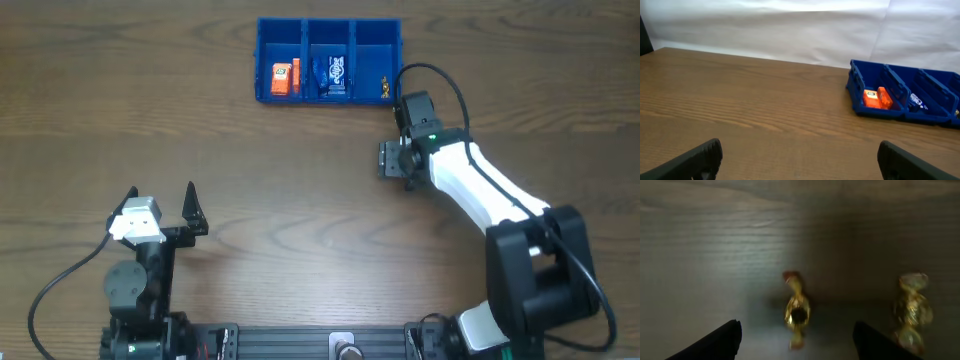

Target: Sort Candies Into Trays

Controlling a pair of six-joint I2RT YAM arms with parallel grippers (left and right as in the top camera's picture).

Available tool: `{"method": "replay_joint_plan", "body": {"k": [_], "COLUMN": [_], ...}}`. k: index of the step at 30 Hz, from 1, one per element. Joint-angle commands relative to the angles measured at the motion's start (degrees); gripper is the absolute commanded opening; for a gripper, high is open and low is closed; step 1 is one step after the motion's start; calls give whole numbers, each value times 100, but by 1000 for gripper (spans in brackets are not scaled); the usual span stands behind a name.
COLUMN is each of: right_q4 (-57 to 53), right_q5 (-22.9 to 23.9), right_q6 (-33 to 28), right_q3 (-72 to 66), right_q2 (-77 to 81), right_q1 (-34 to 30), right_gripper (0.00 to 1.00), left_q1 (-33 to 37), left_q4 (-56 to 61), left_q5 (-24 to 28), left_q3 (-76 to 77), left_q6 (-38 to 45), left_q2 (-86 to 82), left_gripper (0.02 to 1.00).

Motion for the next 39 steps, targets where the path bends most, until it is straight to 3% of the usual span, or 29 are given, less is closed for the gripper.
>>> {"method": "replay_joint_plan", "body": {"k": [1, 5, 9, 13, 24, 31, 34, 39], "right_q4": [210, 273, 330, 328, 358, -33, -625, -1128], "right_q5": [-24, -24, -26, -22, -22, 160, 380, 557], "right_q6": [116, 111, 111, 109, 116, 192, 144, -205], "right_q3": [4, 4, 4, 4, 4, 260, 1268, 3390], "right_q2": [487, 632, 634, 634, 632, -780, -1126, -280], "right_q1": [-48, -48, -46, -46, -42, 192, 249, 249], "right_gripper": [746, 739, 592, 360, 139, 117, 117, 119], "left_q1": [22, 22, 22, 22, 22, 22, 22, 22], "left_q4": [-234, -234, -234, -234, -234, -232, -234, -234], "left_q5": [90, 90, 90, 90, 90, 90, 90, 90], "left_q3": [-85, -85, -85, -85, -85, -85, -85, -85], "left_q6": [83, 83, 83, 83, 83, 83, 83, 83], "left_q2": [-33, -33, -33, -33, -33, -33, -33, -33], "left_gripper": [998, 998, 996, 998, 998, 998, 998, 998]}}
